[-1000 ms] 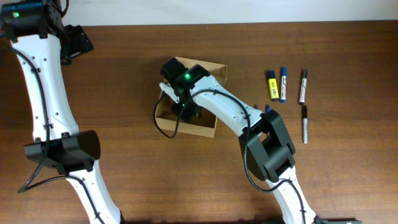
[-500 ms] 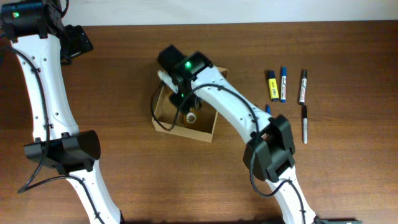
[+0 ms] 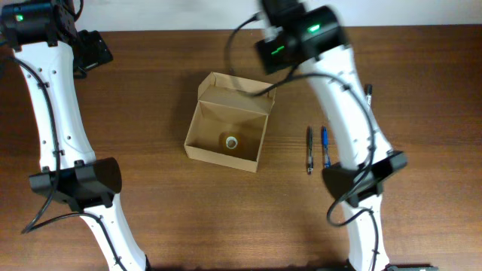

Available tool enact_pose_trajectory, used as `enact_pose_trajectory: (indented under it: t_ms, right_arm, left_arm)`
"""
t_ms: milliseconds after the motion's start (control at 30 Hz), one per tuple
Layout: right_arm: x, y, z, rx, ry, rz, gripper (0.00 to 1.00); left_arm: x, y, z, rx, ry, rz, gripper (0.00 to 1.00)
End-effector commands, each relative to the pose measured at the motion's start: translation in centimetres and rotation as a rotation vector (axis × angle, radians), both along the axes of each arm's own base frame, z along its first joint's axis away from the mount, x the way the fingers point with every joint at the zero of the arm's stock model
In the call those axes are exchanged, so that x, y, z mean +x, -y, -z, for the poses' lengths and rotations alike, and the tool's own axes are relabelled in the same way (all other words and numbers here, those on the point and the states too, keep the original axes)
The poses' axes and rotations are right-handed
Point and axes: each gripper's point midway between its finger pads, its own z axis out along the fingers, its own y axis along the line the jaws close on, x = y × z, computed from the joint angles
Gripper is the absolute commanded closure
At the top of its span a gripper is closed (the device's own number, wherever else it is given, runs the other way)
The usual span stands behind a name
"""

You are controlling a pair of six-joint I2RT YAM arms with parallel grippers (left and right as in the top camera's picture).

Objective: Pack container
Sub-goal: 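Move the right gripper to the yellow highlighter and grasp it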

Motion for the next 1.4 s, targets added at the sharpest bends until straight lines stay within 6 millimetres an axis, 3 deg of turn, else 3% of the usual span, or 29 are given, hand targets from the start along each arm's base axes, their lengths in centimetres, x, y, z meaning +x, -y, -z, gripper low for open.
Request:
enact_pose_trajectory:
  t_ms: [0,100,267,533,733,1233,1367]
  right_arm:
    - [1.1,6.0,2.8,0.025,-0.080,0.178,0.44]
    - [1.0,9.4,6.9,0.033,-0.186,0.247,0.44]
    - [-0.1,12.3,13.2,0.049,-0.327,0.307,0.44]
    - [-1.6,13.9,19.4,0.050,-0.416,0.342,0.44]
    - [-1.8,13.9,22.1,0.049,-0.415,0.338,0.44]
    - [-2.5,13.7,26.1,0.036,-0.456,0.268,0.48]
    - [-2.8,13.4,26.6,0.044,-0.472,0.264,0.70]
  left_arm:
    - [-0.4,-0.1,-0.7,0.009,0.010,0.007,0.00]
    - [-0.4,-0.1,-0.7,0.010,0.010,0.007,0.00]
    - [-0.4,-0.1,-0.7,0.010,0.010,0.007,0.00]
    - [-0.4,-0.1,-0.7,0.009,0.010,0.007,0.00]
    - [-0.4,-0.1,-0.7,0.010,0.010,0.007,0.00]
    - [-0.4,-0.1,-0.7,0.010,0.010,0.007,0.00]
    - [-0.4,-0.1,-0.7,0.010,0.010,0.007,0.00]
